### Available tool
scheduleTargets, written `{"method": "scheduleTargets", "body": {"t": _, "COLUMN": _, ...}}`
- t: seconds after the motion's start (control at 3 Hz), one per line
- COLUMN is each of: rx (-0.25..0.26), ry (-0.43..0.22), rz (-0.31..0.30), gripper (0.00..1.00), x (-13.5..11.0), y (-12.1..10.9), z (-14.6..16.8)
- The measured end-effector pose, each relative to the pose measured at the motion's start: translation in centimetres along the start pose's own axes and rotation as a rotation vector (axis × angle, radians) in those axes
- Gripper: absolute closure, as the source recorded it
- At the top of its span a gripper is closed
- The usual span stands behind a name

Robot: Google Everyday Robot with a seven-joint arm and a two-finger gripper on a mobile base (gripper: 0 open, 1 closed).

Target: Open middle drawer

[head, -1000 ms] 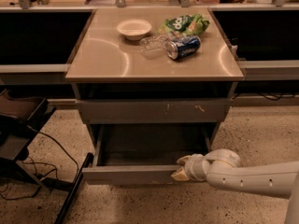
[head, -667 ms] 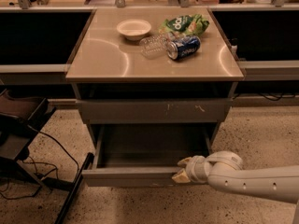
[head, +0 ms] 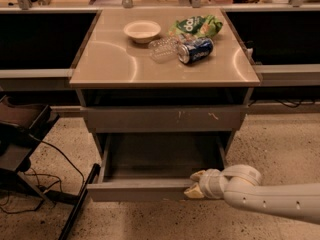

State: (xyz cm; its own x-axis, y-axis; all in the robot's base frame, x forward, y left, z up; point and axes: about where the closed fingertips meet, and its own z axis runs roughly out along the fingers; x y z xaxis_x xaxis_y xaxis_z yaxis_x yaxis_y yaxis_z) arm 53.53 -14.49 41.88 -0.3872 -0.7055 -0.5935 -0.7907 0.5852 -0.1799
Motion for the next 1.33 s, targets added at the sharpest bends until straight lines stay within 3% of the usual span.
{"method": "scheduleTargets", "body": {"t": 0.33, "rx": -0.011, "ry": 0.017, "rz": -0.004, "gripper": 1.00, "x": 0.6, "y": 1.5, "z": -0.5}}
{"method": "scheduleTargets", "body": {"t": 1.33, "rx": -0.017, "ry": 0.024, "rz": 0.018, "gripper": 1.00, "x": 1.2, "y": 2.6, "z": -1.3}}
